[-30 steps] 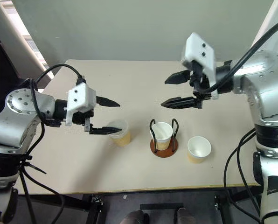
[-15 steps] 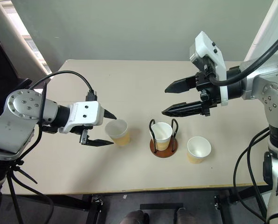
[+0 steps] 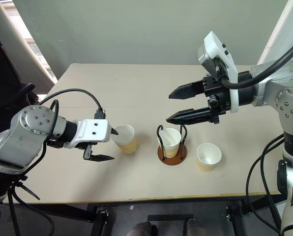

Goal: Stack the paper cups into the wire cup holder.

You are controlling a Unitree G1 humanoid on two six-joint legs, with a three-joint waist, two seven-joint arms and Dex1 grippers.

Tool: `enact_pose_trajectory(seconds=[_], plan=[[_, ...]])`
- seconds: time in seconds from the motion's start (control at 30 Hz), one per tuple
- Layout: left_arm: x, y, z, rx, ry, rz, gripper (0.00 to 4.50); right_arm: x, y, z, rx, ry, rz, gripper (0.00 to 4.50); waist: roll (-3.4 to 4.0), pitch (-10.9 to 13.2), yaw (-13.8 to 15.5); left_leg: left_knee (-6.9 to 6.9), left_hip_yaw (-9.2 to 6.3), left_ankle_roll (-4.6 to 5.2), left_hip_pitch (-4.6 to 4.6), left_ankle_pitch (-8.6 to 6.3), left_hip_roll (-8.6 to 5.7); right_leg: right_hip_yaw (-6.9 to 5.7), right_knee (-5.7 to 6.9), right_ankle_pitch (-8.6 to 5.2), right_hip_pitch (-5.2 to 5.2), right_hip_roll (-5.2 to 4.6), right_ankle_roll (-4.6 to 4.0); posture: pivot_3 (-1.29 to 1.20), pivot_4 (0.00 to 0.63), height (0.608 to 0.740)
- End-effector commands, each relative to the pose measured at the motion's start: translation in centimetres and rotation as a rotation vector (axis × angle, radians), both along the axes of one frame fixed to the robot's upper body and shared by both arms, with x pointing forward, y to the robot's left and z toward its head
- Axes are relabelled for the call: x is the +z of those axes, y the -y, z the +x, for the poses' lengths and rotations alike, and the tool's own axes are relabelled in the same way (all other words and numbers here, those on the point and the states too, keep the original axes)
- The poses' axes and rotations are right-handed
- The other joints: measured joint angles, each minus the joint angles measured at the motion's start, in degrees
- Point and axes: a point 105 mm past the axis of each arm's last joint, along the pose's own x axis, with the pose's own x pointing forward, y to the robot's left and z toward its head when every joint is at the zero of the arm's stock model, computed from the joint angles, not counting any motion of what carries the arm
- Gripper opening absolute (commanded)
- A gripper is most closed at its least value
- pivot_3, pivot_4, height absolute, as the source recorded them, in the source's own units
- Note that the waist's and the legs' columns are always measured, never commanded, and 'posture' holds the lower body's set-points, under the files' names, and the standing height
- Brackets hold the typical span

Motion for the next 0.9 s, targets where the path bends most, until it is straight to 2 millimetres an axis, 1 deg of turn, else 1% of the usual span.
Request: enact_pose_trajectory(seconds=[0.03,0.3,0.4,0.47,0.57,0.73,0.77,0.9], plan=[[0.3,-0.1,0.6,-0.008,0.038,0.020,4.50,1.3,0.2,-0.5,0.002,0.067,0.029,3.67,0.00,0.0,0.0,0.00,0.00,0.00,0.00,0.00,0.00,0.00,0.01,0.01,0.00,0.00,-0.01,0.00,0.150,0.740],[-1.9,-0.3,1.0,-0.042,-0.020,0.037,4.50,0.8,0.1,-0.7,0.009,0.055,0.033,3.67,0.00,0.0,0.0,0.00,0.00,0.00,0.00,-0.01,0.00,-0.01,-0.01,0.01,0.00,-0.01,-0.02,0.00,0.150,0.740],[-2.5,0.1,1.5,-0.086,0.002,0.014,3.88,0.7,0.0,-0.7,0.012,0.053,0.035,3.73,0.00,0.0,0.0,0.00,0.00,0.00,0.00,-0.01,0.00,-0.01,0.01,0.01,-0.01,-0.01,-0.02,0.00,0.150,0.740],[-2.6,0.4,1.5,-0.115,-0.004,-0.007,3.17,0.6,0.0,-0.6,0.009,0.055,0.037,3.73,-0.01,0.0,0.0,0.01,0.00,0.00,-0.01,-0.01,0.00,-0.01,0.01,0.02,-0.01,-0.01,-0.01,0.00,0.150,0.740],[-1.6,0.8,1.7,-0.141,-0.001,-0.055,2.07,0.7,0.2,-0.3,-0.005,0.052,0.044,3.73,-0.01,0.0,0.0,0.02,0.00,0.00,-0.02,-0.01,-0.01,-0.01,0.01,0.02,-0.01,-0.01,0.00,0.00,0.150,0.740],[-0.3,0.0,1.9,-0.144,-0.006,-0.109,0.23,0.7,0.6,-0.2,-0.003,0.052,0.054,3.73,-0.01,0.0,0.0,0.02,-0.01,0.01,-0.02,-0.02,0.00,-0.03,0.01,0.03,-0.01,-0.01,0.01,0.00,0.150,0.740],[0.2,0.0,1.9,-0.148,-0.011,-0.130,0.04,0.6,0.7,-0.2,0.000,0.056,0.057,3.73,-0.01,0.0,0.0,0.02,0.00,0.01,-0.02,-0.02,0.00,-0.03,0.01,0.03,-0.01,-0.01,0.01,0.00,0.150,0.740],[1.9,0.9,1.3,-0.190,-0.026,-0.183,0.04,0.2,1.3,0.1,0.001,0.081,0.050,3.73,-0.01,0.0,0.1,0.06,0.00,0.03,-0.09,-0.03,-0.01,-0.05,-0.02,0.04,-0.01,-0.03,0.02,0.00,0.150,0.740]])
